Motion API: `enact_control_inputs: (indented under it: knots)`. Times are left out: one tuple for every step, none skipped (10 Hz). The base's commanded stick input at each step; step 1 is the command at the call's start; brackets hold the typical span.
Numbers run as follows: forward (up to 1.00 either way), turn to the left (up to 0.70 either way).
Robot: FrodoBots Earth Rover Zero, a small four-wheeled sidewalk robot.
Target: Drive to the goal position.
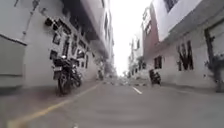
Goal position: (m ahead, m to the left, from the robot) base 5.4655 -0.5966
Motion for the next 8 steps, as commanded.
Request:
enact_control_inputs:
  knots:
    - [1.0,0.0]
    - [1.0,0.0]
    - [1.0,-0.26]
    - [1.0,-0.4]
    - [1.0,-0.4]
    - [1.0,-0.4]
    - [1.0,-0.4]
    - [1.0,-0.4]
